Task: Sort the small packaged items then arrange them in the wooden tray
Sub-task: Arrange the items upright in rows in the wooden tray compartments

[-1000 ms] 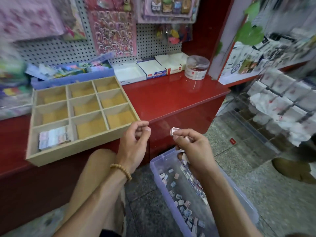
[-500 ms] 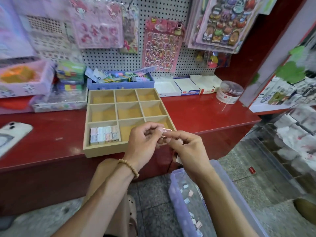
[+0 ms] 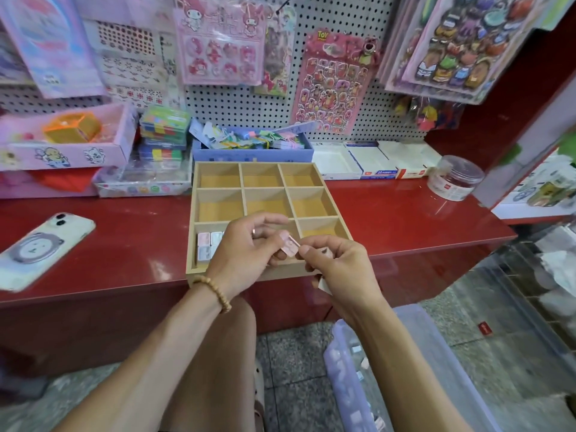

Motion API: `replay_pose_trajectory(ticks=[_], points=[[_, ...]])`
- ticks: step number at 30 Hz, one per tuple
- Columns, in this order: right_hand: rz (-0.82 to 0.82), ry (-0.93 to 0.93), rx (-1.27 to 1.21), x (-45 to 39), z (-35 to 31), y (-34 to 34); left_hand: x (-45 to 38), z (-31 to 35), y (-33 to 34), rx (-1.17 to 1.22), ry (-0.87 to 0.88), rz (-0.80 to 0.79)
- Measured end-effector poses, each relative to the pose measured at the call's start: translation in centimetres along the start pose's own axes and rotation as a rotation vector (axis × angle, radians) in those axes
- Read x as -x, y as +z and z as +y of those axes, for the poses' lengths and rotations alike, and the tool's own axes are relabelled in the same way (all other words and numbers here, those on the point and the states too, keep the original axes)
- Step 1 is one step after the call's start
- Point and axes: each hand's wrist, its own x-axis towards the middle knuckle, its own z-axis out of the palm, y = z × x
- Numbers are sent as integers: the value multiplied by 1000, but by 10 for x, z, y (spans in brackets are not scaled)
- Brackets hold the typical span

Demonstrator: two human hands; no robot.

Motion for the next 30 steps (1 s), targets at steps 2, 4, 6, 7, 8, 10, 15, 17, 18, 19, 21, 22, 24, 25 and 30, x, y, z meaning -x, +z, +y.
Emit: replay_pose_trajectory(ticks=[2,4,6,7,8,10,15,17,18,19,21,22,24,25,30], points=[[16,9,-14,-4,2,7,-3,-1,-4,39,-15,23],[34,22,-40,-9,2,12,-5,-2,-10,-13,4,-12],[13,38,-69,-13,3,18,-5,-2,-16,-90,24,-36],[-19,44,-78,-14,3,20,-6,-1,-18,-136,30,-31],[-49,50,-79,-15,3,22,-7,-2,-22,-185,35,-20],[-62,63,-78,-17,3,23,-12,-4,-32,-289,53,-3],[109,162,-222,-22,5,-1,-32,-18,-75,-791,54,85],[154,169,-230,-22,7,-12,-39,-27,-82,-926,48,82],[165,171,-229,-22,8,-16,-42,-31,-83,-967,55,72],[173,174,-227,-22,9,-19,-44,-35,-82,-995,70,56],[184,179,-218,-21,11,-23,-48,-40,-78,-1022,97,27],[189,181,-214,-20,11,-24,-50,-41,-76,-1020,104,22],[198,182,-210,-20,13,-25,-54,-43,-72,-1013,114,16],[201,181,-210,-20,14,-25,-56,-44,-71,-1016,119,10],[205,195,-234,-22,13,-25,-61,-46,-66,-995,115,23]])
